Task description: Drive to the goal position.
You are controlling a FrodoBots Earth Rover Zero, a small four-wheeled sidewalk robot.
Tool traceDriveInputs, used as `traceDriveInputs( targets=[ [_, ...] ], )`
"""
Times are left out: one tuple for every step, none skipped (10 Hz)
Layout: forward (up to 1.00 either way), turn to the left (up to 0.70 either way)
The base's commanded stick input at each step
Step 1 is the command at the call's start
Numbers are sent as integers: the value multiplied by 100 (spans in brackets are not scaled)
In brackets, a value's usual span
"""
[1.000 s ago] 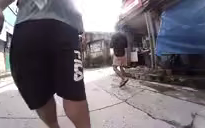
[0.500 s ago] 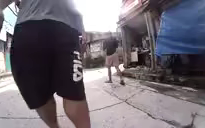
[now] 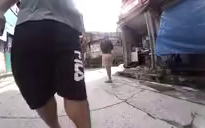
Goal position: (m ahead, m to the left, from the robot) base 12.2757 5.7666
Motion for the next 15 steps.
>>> traceDriveInputs(
  targets=[
    [0, 0],
    [-74, 0],
    [-30, 0],
    [0, 0],
    [0, 0],
    [0, 0],
    [0, 0],
    [0, 0],
    [0, 0],
    [0, 0],
    [0, 0],
    [0, 0],
    [0, -3],
    [15, -42],
    [100, -25]
  ],
)
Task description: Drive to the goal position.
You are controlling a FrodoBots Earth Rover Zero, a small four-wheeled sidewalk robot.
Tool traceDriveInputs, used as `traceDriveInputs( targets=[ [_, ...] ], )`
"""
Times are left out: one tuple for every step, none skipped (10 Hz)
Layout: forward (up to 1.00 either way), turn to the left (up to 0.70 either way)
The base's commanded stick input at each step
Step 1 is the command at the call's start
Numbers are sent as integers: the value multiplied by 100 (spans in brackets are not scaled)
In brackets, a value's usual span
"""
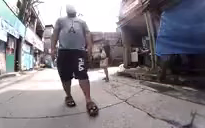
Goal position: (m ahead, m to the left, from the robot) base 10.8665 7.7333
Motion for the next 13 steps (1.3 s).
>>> traceDriveInputs(
  targets=[
    [100, 0],
    [100, 0],
    [100, 0],
    [100, 0],
    [100, 0],
    [100, 0],
    [100, 0],
    [100, 0],
    [100, 0],
    [0, 0],
    [0, 0],
    [0, 0],
    [0, 0]
  ],
)
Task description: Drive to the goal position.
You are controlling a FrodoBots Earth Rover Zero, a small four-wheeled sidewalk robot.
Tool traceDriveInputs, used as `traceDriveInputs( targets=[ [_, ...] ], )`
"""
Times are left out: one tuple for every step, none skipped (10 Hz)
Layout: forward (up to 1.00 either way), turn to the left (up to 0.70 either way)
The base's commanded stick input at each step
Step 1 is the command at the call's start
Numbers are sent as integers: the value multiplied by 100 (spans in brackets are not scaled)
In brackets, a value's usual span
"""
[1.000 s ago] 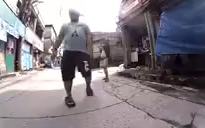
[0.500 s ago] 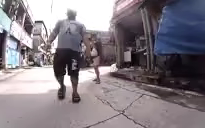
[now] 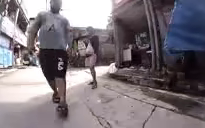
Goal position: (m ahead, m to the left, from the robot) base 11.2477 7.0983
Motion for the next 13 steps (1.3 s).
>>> traceDriveInputs(
  targets=[
    [0, 0],
    [0, 40],
    [0, 45],
    [0, 45],
    [0, 45],
    [0, 45],
    [0, 45],
    [0, 45],
    [58, 34],
    [100, 27],
    [100, 27],
    [100, 5],
    [100, 0]
  ],
)
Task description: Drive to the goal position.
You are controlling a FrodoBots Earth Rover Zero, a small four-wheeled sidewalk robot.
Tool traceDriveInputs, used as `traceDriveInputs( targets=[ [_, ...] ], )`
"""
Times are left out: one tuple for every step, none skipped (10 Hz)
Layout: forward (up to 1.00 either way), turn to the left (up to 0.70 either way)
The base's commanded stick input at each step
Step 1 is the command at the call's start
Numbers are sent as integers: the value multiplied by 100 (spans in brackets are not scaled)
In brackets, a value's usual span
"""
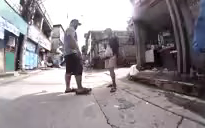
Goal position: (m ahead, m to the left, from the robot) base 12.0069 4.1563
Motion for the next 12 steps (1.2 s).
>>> traceDriveInputs(
  targets=[
    [100, 0],
    [100, 0],
    [100, 0],
    [100, 0],
    [100, 0],
    [100, 0],
    [100, -11],
    [100, -27],
    [100, -17],
    [100, 0],
    [100, 0],
    [100, 0]
  ],
)
